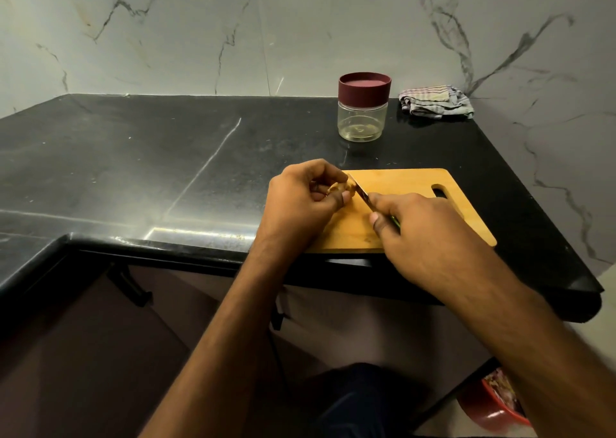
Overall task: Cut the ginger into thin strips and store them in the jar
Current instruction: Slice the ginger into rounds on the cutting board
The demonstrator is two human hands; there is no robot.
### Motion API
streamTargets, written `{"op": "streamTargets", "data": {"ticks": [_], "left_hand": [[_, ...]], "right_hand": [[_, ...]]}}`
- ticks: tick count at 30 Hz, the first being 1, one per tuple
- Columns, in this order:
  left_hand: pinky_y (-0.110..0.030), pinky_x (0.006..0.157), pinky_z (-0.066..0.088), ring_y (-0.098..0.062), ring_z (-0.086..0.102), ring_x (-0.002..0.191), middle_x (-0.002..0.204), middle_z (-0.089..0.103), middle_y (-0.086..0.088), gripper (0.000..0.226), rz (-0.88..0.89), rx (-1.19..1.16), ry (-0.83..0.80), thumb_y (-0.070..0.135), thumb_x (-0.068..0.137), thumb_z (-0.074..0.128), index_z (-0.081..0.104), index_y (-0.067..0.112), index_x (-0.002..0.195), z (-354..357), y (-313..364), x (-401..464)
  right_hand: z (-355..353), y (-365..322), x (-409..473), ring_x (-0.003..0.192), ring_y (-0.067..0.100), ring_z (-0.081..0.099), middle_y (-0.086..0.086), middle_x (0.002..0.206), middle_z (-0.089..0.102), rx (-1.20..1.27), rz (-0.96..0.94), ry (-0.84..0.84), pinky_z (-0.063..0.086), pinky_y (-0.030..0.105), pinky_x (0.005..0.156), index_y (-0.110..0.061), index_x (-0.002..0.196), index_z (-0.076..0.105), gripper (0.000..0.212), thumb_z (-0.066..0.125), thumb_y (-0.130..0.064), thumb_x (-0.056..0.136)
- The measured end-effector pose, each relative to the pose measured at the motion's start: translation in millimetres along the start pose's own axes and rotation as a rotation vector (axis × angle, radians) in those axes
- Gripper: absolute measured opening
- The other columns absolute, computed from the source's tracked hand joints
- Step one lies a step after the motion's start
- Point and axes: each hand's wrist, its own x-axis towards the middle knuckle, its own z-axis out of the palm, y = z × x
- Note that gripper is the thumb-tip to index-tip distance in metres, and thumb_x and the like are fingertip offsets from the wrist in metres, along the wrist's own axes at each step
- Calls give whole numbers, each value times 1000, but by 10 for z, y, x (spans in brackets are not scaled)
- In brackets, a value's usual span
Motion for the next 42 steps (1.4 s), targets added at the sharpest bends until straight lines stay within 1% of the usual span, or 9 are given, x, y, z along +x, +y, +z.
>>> {"op": "streamTargets", "data": {"ticks": [4, 10, 14, 18, 24, 30, 33, 37, 42], "left_hand": [[-19, 76, 58, -6, 68, 81, 90, 71, 7, 29, -23, -6, 9, 19, 80, 84, 70, 22, 106, 9, -14, 12], [-13, 70, 54, -3, 65, 76, 95, 71, 6, 21, 10, 47, 21, 12, 78, 81, 73, 20, 96, 10, -18, -2], [-15, 68, 54, 0, 63, 71, 96, 73, 8, 17, -37, -6, 16, 18, 77, 85, 74, 18, 90, 5, -23, 10], [-23, 78, 58, -5, 69, 84, 93, 74, 9, 11, -22, 0, 0, 22, 83, 81, 75, 18, 91, 12, -41, -7], [-17, 72, 46, -5, 59, 82, 91, 65, 9, 11, 116, 203, 110, 20, 88, 74, 68, 19, 97, 140, -20, -122], [-18, 78, 50, -5, 59, 88, 98, 64, 8, 21, 156, 236, 86, 23, 89, 73, 68, 18, 108, 109, -42, -111], [-13, 75, 47, -5, 58, 88, 98, 63, 8, 18, 141, 228, 79, 23, 89, 74, 69, 19, 106, 113, -40, -109], [-28, 80, 53, -9, 59, 87, 96, 61, 6, 16, 145, 222, 67, 21, 88, 74, 69, 18, 103, 110, -43, -101], [-34, 78, 53, -10, 59, 86, 93, 59, 7, 12, 137, 216, 62, 19, 89, 72, 68, 18, 100, 112, -28, -103]], "right_hand": [[14, 15, -17, 81, 9, 45, -2, 114, 60, -4, -29, 2, 42, 24, 66, -39, 141, 40, 41, 39, -40, 100], [-21, -19, 20, 96, 12, 51, -2, 124, 58, 13, -37, -40, 42, 24, 72, -39, 142, 38, 41, 38, -39, 101], [-21, -13, 30, 91, 10, 47, -2, 124, 57, 25, -40, -61, 43, 25, 74, -40, 142, 39, 41, 38, -38, 101], [-17, -1, 27, 77, 7, 50, -3, 123, 58, 29, -51, -42, 49, 23, 66, -42, 141, 38, 41, 38, -38, 101], [-48, -39, -16, 53, 12, 65, 0, 86, 61, 88, 21, -107, 57, 30, 47, -43, 136, 42, 37, 39, -40, 100], [-81, -14, -56, 88, 14, 59, -4, 93, 63, 41, -9, -66, 54, 36, 77, -33, 139, 41, 40, 39, -42, 100], [-108, 11, -87, 87, 11, 49, -4, 100, 57, 0, -13, -3, 47, 29, 73, -33, 136, 40, 36, 34, -39, 101], [-108, -9, -119, 88, 9, 51, -9, 95, 48, 35, -17, 10, 46, 26, 69, -38, 138, 41, 37, 39, -35, 101], [-83, -34, -138, 90, 5, 45, -6, 113, 59, 42, -41, 39, 44, 23, 72, -40, 142, 39, 42, 41, -33, 101]]}}
